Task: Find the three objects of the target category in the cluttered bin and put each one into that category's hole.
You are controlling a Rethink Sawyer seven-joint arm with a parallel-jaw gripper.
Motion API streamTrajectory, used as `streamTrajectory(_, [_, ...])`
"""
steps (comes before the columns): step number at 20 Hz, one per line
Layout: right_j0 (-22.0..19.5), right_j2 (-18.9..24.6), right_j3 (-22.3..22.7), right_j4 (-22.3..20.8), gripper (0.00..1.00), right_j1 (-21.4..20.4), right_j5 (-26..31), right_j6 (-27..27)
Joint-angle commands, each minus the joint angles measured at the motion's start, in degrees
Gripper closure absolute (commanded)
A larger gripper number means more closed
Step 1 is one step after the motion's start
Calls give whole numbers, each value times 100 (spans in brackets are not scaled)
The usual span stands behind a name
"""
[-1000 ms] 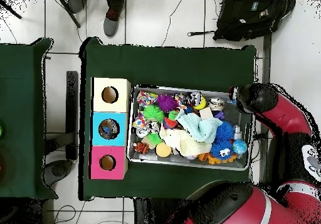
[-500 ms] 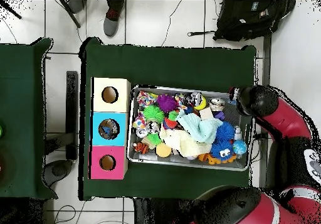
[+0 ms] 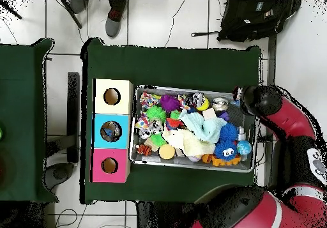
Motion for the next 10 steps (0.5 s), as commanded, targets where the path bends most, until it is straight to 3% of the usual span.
streamTrajectory(1, [-91, 490, -2286, -133, 0, 1273, 1677, -181])
streamTrajectory(6, [72, 455, -3819, -250, 0, 1987, 2706, -305])
streamTrajectory(10, [144, 391, -4244, -280, 0, 2081, 3130, -290])
